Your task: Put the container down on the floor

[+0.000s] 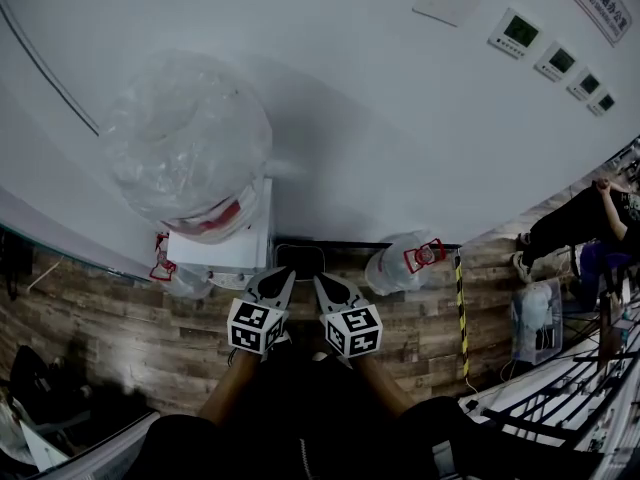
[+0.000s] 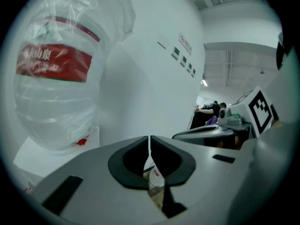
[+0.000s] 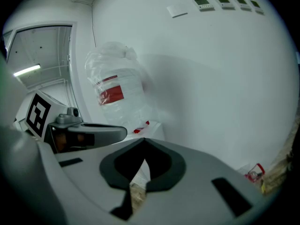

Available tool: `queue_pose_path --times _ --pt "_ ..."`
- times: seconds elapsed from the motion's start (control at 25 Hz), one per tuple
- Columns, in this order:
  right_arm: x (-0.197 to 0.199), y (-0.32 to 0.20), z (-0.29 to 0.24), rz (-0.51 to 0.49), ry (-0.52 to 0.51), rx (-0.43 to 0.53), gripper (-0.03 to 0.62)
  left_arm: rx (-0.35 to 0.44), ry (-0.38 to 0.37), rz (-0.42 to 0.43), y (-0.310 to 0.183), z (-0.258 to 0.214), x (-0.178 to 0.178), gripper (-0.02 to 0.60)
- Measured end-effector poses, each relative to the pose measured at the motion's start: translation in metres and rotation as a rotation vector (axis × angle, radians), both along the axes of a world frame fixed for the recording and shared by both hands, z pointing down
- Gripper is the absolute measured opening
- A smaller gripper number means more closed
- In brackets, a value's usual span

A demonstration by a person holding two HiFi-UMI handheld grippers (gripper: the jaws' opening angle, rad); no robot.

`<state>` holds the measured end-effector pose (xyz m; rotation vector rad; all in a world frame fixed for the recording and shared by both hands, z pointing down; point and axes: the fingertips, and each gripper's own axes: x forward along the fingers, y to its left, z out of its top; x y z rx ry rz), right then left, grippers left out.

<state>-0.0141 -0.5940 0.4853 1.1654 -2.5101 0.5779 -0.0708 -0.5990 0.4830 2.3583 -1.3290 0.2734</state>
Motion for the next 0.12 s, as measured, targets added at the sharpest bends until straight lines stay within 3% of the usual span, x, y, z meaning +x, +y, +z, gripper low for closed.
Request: queue_pose_path --times 0.12 --pt "-0.0009 0.0014 0.0018 0.002 0.004 -0.003 0.009 -0.003 0.0 0.0 0.0001 0.0004 -0.0024 0.025"
